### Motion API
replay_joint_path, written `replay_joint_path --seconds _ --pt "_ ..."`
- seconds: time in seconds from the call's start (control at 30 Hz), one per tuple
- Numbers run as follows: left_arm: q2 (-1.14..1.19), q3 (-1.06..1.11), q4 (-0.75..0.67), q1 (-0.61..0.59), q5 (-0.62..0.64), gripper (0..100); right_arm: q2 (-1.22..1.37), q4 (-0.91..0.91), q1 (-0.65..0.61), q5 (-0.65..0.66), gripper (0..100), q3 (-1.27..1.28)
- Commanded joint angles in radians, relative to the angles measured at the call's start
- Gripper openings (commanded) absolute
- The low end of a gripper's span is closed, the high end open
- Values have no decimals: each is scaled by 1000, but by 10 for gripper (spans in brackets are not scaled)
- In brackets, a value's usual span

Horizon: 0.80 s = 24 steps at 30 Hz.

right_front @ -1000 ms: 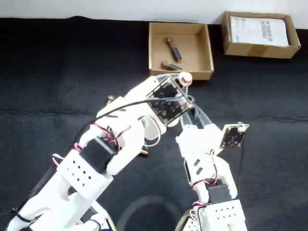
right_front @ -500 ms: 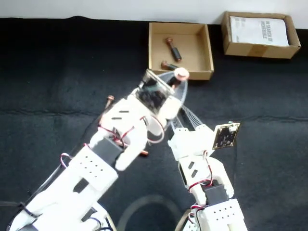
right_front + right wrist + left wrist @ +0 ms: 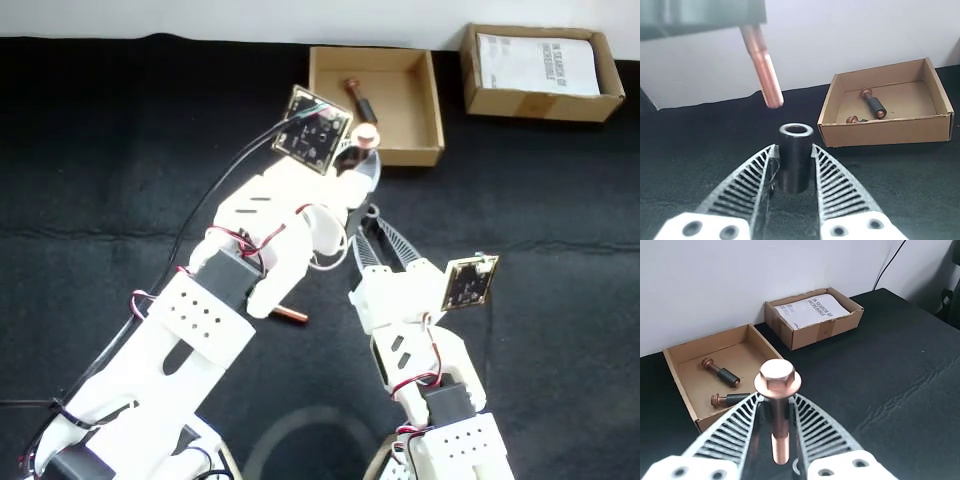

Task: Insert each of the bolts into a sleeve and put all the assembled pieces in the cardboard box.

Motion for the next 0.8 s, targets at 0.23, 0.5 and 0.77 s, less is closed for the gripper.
replay_joint_path --seconds 0.23,0.5,0.77 --pt "-2 -64 48 30 8 9 -12 -28 -7 75 7 140" --pt "-2 -64 46 82 9 9 -12 -27 -7 72 7 140" --pt "1 -51 48 82 5 9 -15 -27 -7 75 7 140"
